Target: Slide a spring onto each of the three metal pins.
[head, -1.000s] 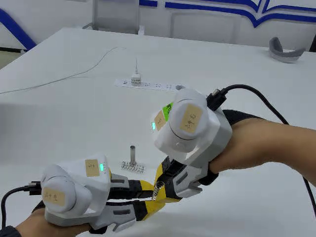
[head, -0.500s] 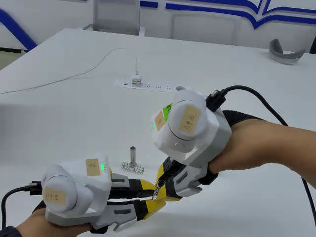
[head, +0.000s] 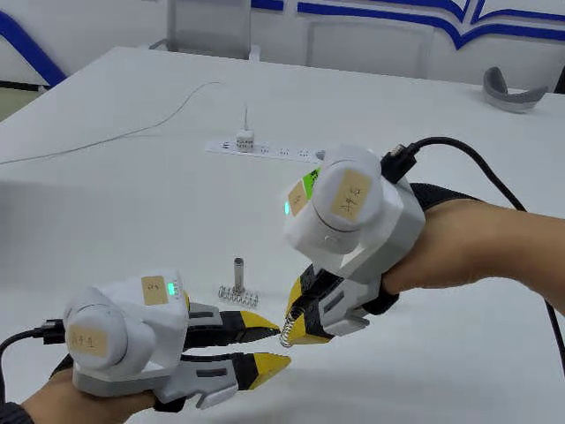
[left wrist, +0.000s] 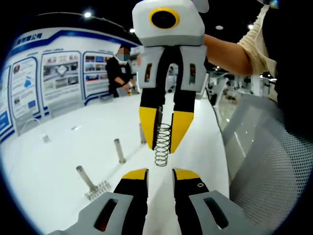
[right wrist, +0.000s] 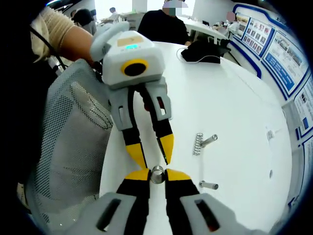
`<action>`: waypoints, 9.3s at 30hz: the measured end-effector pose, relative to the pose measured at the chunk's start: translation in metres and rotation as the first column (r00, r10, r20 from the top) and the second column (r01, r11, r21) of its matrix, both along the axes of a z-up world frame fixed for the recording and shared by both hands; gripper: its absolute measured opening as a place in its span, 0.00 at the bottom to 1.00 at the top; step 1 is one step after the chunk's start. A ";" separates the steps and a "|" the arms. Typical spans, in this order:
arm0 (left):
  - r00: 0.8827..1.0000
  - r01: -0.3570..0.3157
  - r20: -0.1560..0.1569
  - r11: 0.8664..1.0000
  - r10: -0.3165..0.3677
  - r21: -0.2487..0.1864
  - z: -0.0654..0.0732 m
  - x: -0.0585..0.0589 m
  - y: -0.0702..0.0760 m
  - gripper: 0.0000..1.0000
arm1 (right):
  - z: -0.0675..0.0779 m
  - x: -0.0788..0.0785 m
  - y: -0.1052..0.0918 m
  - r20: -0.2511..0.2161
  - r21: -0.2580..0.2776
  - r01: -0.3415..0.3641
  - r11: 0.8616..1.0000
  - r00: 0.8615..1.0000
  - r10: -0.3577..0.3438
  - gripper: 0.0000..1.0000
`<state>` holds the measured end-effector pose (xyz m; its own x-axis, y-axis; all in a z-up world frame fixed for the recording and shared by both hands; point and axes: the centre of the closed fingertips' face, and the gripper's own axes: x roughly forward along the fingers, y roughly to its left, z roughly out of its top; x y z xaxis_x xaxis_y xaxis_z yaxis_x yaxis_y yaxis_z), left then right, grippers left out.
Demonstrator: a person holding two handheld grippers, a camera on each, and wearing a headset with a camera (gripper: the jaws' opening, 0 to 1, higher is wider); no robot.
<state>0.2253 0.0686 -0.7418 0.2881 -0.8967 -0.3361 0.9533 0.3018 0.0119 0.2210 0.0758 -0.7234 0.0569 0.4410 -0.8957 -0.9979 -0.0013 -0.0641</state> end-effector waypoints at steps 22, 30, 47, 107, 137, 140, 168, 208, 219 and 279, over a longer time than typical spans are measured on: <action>0.994 -0.111 -0.014 0.994 0.111 -0.005 -0.001 0.021 0.029 0.33 | 0.009 0.018 -0.018 0.020 0.006 0.063 0.998 0.998 -0.063 0.12; 0.991 -0.136 -0.018 0.991 0.136 -0.007 -0.002 0.023 0.035 0.37 | 0.012 0.024 -0.024 0.025 0.001 0.078 0.997 0.997 -0.078 0.12; 0.986 -0.166 -0.032 0.986 0.165 -0.005 -0.006 0.025 0.043 0.41 | 0.020 0.046 -0.038 0.044 -0.016 0.114 0.993 0.993 -0.113 0.12; 0.981 -0.186 -0.048 0.983 0.186 0.003 -0.013 0.024 0.049 0.42 | -0.008 0.100 -0.042 -0.007 -0.060 0.222 0.973 0.975 -0.223 0.13; 0.981 -0.186 -0.049 0.983 0.186 0.007 -0.013 0.023 0.051 0.42 | -0.046 0.104 -0.043 -0.033 -0.105 0.255 0.961 0.965 -0.260 0.13; 0.981 -0.186 -0.049 0.982 0.186 0.006 -0.012 0.023 0.050 0.42 | -0.048 0.104 -0.043 -0.036 -0.105 0.261 0.960 0.963 -0.266 0.13; 0.978 -0.198 -0.058 0.980 0.198 0.006 -0.016 0.023 0.053 0.42 | -0.066 0.106 -0.042 -0.034 -0.124 0.262 0.957 0.963 -0.268 0.13; 0.979 -0.197 -0.054 0.980 0.197 0.004 -0.014 0.022 0.053 0.42 | -0.045 0.101 -0.004 0.007 -0.015 0.224 0.975 0.975 -0.224 0.22; 0.978 -0.203 -0.055 0.979 0.203 0.005 -0.015 0.022 0.055 0.41 | -0.051 0.095 0.015 -0.013 0.014 0.216 0.976 0.976 -0.216 0.19; 0.980 -0.190 -0.050 0.982 0.190 0.018 -0.013 0.023 0.052 0.39 | -0.054 0.055 0.008 -0.014 -0.023 0.133 0.991 0.991 -0.133 0.12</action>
<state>0.2482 0.1201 -0.7548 0.4349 -0.8226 -0.3662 0.8780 0.4777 -0.0303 0.2759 0.0841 -0.7776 0.1000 0.4109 -0.9062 -0.9902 0.1306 -0.0500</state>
